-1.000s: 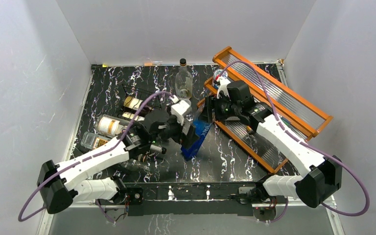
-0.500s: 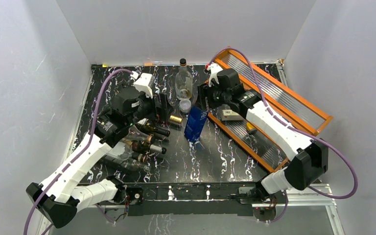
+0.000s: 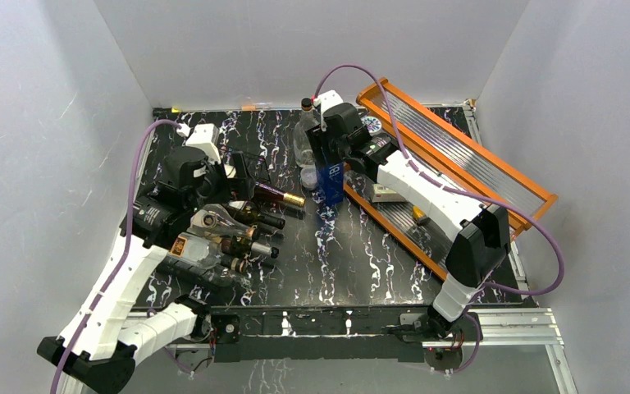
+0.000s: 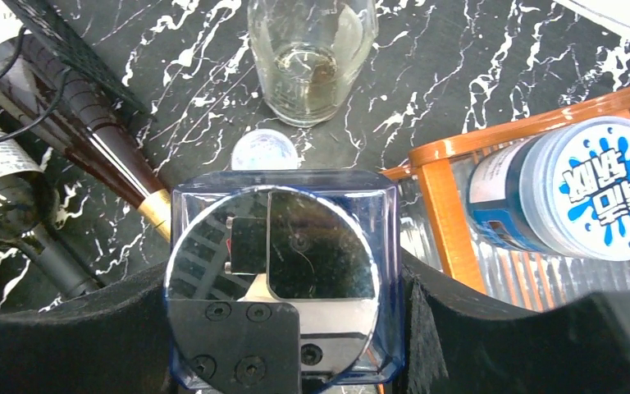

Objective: Take the wine bottle off the wine rack

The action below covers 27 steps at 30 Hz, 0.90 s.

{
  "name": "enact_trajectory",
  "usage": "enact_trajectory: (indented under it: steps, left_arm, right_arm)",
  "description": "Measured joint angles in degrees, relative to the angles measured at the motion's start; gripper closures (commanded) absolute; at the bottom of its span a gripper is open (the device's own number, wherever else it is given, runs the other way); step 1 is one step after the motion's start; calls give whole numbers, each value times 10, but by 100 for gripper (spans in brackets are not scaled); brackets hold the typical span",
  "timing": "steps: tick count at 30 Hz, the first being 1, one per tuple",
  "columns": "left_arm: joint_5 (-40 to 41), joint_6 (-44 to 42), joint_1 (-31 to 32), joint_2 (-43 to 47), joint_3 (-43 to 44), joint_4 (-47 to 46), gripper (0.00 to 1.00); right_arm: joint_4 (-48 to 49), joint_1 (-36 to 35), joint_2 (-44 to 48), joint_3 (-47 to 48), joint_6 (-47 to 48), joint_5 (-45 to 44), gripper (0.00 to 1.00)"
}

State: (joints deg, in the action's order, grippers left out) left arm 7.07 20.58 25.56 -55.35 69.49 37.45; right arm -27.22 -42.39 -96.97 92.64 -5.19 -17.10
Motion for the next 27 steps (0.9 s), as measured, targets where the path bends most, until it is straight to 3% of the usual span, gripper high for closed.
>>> enact_trajectory:
  steps: [8, 9, 12, 18, 24, 27]
  left_arm:
    - [5, 0, 0, 9, 0, 16, 2]
    - [6, 0, 0, 12, 0, 18, 2]
    - [6, 0, 0, 19, 0, 21, 2]
    - [6, 3, 0, 22, 0, 21, 2]
    - [2, 7, 0, 23, 0, 21, 2]
    - [0, 10, 0, 24, 0, 21, 2]
  right_arm:
    - [47, 0, -2, -19, -3, -16, 97]
    - [59, 0, 1, -28, -6, -18, 88]
    - [80, 0, 16, -54, -14, -24, 77]
    - [99, 0, 40, -88, -31, -33, 32]
    - [94, 0, 46, -91, -37, -38, 5]
    - [82, 0, 55, -91, -36, -37, 2]
